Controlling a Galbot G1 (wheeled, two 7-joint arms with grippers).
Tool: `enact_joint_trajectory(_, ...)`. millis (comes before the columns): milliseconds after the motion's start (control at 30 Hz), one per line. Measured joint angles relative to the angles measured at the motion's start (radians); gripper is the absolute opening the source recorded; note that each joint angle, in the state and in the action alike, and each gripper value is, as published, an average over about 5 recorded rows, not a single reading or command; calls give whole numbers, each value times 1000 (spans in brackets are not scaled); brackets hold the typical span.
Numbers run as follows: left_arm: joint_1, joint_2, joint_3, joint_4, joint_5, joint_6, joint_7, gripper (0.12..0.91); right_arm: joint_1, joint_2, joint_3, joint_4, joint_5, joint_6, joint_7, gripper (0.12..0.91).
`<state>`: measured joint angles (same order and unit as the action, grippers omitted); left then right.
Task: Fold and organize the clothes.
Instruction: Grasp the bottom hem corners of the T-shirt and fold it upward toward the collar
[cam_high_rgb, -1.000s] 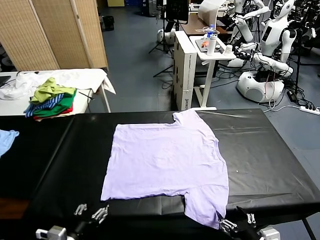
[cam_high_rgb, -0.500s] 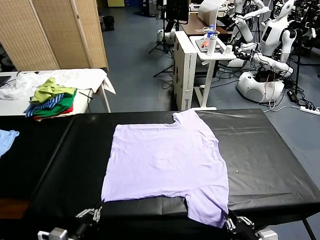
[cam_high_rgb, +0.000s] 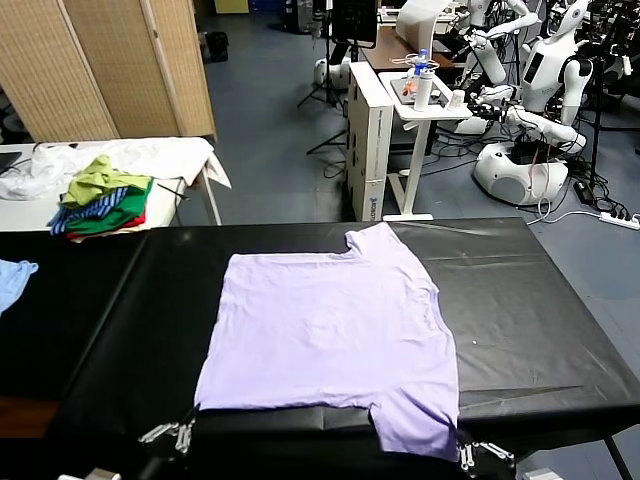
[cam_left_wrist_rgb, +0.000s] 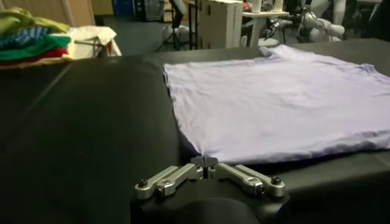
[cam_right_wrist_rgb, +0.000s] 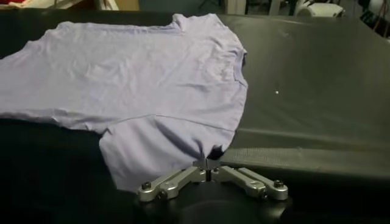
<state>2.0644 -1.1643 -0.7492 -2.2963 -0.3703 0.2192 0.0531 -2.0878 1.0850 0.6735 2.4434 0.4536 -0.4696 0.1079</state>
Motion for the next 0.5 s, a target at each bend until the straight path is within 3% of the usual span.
enact_joint_trajectory(267, 11, -12, -28, -11, -23, -37, 6, 146, 75, -29, -1, -23, 56, 85, -19, 139)
enact_joint_trajectory(500, -100, -63, 2, 37, -48, -61, 16, 146, 267, -80, -49, -107, 106, 101, -14, 139)
